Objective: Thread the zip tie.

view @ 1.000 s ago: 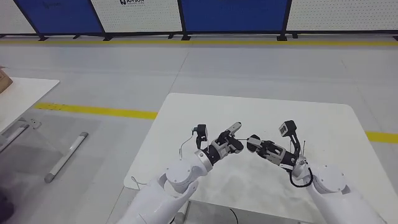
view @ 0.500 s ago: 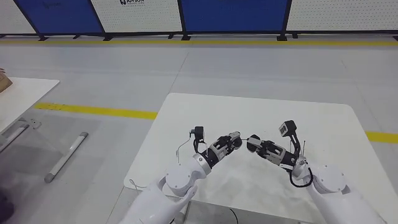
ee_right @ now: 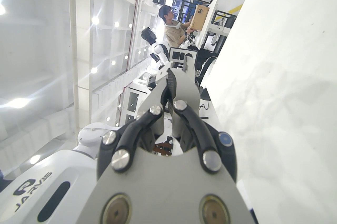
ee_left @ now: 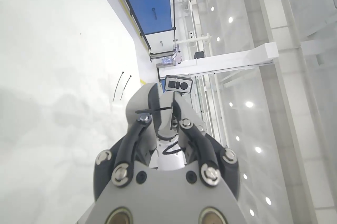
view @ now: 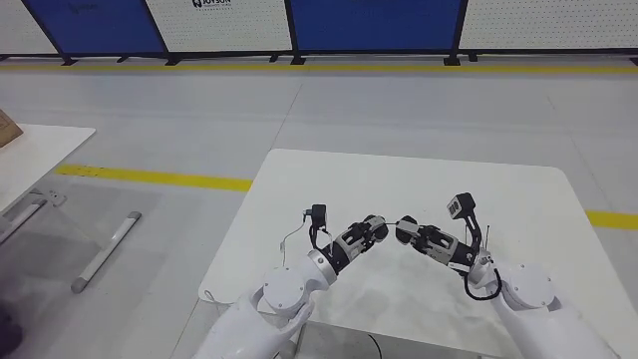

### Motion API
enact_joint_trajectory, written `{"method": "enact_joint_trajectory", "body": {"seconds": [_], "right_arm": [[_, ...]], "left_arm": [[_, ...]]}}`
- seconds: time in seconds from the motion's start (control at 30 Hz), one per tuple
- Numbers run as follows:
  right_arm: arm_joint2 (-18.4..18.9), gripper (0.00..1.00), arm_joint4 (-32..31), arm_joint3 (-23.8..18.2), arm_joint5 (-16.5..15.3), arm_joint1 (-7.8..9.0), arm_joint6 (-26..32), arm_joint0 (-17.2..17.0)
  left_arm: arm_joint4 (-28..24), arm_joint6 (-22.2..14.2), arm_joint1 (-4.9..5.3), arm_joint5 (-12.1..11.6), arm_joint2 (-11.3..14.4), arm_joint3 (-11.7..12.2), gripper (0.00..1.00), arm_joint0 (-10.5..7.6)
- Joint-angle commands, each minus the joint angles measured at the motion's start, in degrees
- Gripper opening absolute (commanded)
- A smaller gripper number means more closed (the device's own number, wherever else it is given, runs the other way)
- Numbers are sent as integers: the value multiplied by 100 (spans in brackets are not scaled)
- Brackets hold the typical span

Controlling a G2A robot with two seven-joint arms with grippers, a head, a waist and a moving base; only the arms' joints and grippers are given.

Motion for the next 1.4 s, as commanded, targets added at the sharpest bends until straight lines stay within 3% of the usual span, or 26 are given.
{"method": "enact_joint_trajectory", "body": {"seconds": [0.0,0.3,0.33,0.37,0.4,0.43,0.5,0.57,0.63,0.8,1.07,1.37], "right_arm": [[0,0,0,0,0,0,0,0],[0,0,0,0,0,0,0,0],[0,0,0,0,0,0,0,0],[0,0,0,0,0,0,0,0],[0,0,0,0,0,0,0,0],[0,0,0,0,0,0,0,0],[0,0,0,0,0,0,0,0],[0,0,0,0,0,0,0,0],[0,0,0,0,0,0,0,0],[0,0,0,0,0,0,0,0],[0,0,0,0,0,0,0,0],[0,0,0,0,0,0,0,0]], "left_arm": [[9,4,-1,1,1,-9,0,5],[78,20,5,-34,-20,-120,0,77],[110,22,9,-37,-31,-133,9,87],[151,32,12,-47,-35,-149,25,100],[189,24,14,-83,-26,-170,54,124],[197,17,15,-102,-24,-177,70,141],[208,2,18,-121,-29,-189,79,160],[226,-25,21,-139,-31,-189,73,168],[333,-33,26,-142,-25,-172,49,174],[377,-34,25,-141,-9,-155,38,173],[364,-16,19,-135,-1,-136,2,156],[315,-3,8,-98,8,-94,0,112]]}}
